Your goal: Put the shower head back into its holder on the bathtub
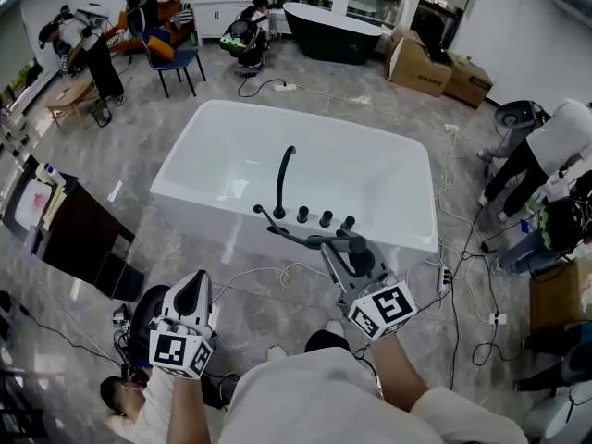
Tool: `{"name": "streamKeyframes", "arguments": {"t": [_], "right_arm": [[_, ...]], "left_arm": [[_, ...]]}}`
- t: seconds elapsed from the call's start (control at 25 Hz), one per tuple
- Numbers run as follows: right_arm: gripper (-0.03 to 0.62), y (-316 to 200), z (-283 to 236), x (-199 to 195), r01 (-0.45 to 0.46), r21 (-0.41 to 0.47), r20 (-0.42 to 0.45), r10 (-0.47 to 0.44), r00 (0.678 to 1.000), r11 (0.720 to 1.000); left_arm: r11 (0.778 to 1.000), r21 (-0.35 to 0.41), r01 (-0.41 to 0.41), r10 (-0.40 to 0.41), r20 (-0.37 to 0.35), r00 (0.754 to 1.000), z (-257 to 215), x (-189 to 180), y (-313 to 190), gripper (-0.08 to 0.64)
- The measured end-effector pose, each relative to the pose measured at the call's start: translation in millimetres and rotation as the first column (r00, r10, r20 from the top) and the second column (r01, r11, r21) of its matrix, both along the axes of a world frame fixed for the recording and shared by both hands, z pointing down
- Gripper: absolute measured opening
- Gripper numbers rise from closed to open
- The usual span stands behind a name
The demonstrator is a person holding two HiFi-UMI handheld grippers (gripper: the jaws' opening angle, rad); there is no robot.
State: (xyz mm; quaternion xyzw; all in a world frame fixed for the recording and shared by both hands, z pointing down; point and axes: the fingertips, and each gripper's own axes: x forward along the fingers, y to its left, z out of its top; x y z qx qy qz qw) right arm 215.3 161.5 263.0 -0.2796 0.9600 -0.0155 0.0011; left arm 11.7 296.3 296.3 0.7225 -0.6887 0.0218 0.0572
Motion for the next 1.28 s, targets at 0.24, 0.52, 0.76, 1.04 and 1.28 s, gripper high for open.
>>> {"name": "streamKeyframes", "arguments": {"t": [0.24,0.52,0.76,1.04,1.28], "right_arm": [[0.143,12.3,-1.5,-9.9,0.016,-0.01,-0.003,-0.016,1.0,1.0],[0.143,9.8,-1.8,-38.2,0.049,-0.008,0.007,-0.049,0.999,0.999],[0.143,-7.5,-0.2,-67.6,0.077,-0.014,0.015,-0.077,0.997,0.997],[0.143,-55.0,12.8,-90.3,0.076,-0.038,0.0,-0.076,0.997,0.996],[0.143,-107.2,17.7,-114.8,0.083,-0.056,0.005,-0.083,0.997,0.995]], "left_arm": [[1.0,0.004,-0.005,0.005,-0.013,1.0,0.0,-5.3,10.9,0.011],[1.0,-0.008,0.019,-0.019,-0.023,1.0,10.6,-25.7,11.6,0.011],[0.999,-0.034,0.009,-0.011,-0.064,0.998,23.2,-48.4,-12.1,0.011],[0.997,-0.055,-0.047,0.043,-0.06,0.997,30.6,-62.6,-71.6,0.011],[0.995,-0.086,-0.057,0.053,-0.055,0.997,34.1,-82.8,-125.2,0.011]]}}
